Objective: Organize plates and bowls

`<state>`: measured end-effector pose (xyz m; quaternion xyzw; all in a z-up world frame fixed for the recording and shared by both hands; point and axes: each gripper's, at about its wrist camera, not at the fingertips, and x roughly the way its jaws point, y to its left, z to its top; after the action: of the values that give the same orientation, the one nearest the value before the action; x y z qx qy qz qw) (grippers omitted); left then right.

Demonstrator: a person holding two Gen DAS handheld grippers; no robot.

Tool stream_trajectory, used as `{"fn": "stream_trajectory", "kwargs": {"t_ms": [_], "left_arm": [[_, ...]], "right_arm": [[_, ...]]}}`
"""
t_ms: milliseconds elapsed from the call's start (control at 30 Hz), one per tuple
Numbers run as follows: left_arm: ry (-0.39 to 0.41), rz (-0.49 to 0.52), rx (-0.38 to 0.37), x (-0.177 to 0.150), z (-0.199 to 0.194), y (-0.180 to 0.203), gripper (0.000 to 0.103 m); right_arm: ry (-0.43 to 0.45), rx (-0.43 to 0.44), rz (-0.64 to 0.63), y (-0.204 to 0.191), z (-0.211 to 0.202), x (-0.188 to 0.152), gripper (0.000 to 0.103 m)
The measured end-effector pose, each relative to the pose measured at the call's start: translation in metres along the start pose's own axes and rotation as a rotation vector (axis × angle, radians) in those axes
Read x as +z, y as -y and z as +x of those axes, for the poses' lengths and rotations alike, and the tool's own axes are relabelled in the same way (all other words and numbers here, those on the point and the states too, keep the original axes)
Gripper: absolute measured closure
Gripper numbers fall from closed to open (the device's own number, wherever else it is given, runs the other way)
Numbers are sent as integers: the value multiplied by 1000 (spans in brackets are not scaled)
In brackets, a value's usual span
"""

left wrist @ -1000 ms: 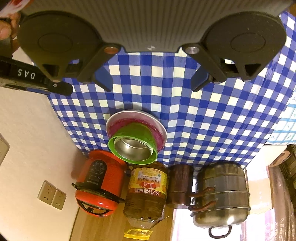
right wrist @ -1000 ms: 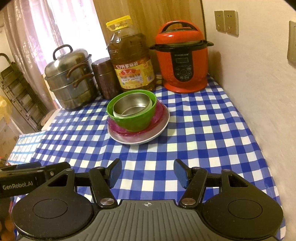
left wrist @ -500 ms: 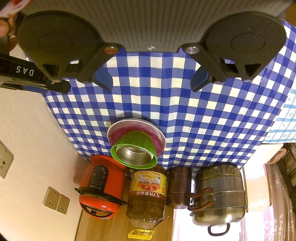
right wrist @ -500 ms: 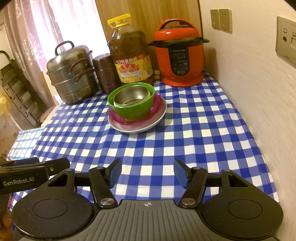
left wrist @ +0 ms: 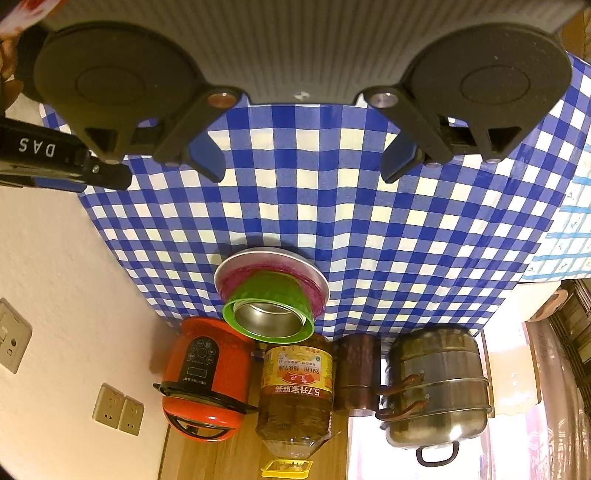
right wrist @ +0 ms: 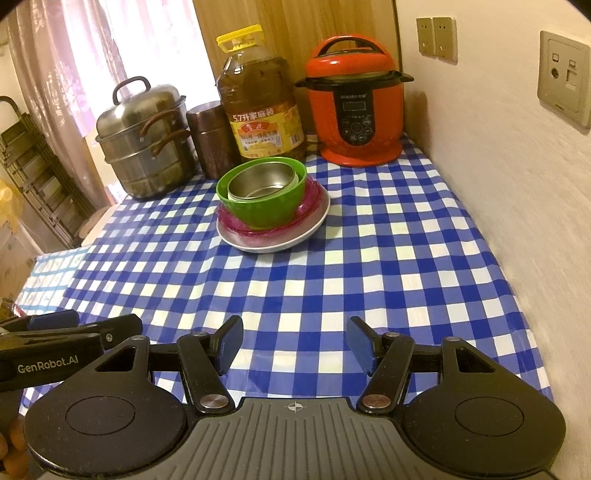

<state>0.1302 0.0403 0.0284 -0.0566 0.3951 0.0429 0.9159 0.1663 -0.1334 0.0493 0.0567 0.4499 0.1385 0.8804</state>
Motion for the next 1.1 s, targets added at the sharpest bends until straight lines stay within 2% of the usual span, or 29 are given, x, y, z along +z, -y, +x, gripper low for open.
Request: {"fn": "stream_trajectory", "kwargs": {"t_ms": [1100], "left_arm": [[13, 10, -4, -3, -7, 1, 13]], "right_arm": [[7, -5, -21, -1, -10, -4, 41]]}}
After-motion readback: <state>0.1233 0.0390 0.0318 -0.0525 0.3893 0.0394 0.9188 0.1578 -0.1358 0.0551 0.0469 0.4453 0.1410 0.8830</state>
